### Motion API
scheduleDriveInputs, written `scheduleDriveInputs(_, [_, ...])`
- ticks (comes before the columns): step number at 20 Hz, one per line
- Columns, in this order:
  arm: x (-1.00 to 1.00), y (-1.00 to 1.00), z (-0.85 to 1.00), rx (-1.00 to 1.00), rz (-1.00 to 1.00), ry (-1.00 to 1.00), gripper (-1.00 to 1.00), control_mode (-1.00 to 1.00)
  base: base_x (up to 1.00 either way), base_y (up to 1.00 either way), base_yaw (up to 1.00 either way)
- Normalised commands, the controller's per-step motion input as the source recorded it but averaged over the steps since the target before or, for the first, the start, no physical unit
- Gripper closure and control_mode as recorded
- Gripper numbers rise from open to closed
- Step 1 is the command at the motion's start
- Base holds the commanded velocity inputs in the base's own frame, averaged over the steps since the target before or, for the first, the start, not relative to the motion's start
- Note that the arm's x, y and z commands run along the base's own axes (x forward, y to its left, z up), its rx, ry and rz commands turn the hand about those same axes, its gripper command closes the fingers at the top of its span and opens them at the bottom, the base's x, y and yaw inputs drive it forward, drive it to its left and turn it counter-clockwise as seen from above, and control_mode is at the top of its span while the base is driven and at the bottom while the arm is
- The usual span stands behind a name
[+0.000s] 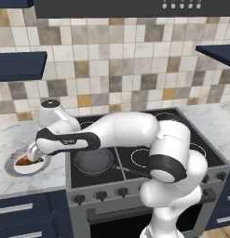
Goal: Pick the croissant and place it on the pan. Then turn on the stove to warm the croissant.
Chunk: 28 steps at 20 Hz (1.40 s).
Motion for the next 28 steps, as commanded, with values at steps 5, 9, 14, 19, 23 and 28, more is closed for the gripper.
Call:
scheduleDriveInputs(5, [0.11,0.01,-0.2,0.0,0.0,-0.01,-1.0,-1.0,0.0,0.0,0.0])
scheduleDriveInputs(9, [0.08,0.08,-0.27,0.0,0.0,-0.04,-1.0,-1.0,0.0,0.0,0.0])
scheduleDriveInputs(14, [0.14,0.12,-0.17,0.0,0.0,-0.01,-1.0,-1.0,0.0,0.0,0.0])
scheduleDriveInputs(19, [0.21,0.18,-0.04,0.0,0.0,0.0,-1.0,-1.0,0.0,0.0,0.0])
scheduleDriveInputs(23, [0.24,0.27,-0.01,0.0,0.0,0.0,-1.0,-1.0,0.0,0.0,0.0])
scheduleDriveInputs(28, [0.22,0.32,-0.05,0.0,-0.01,0.0,-1.0,-1.0,0.0,0.0,0.0])
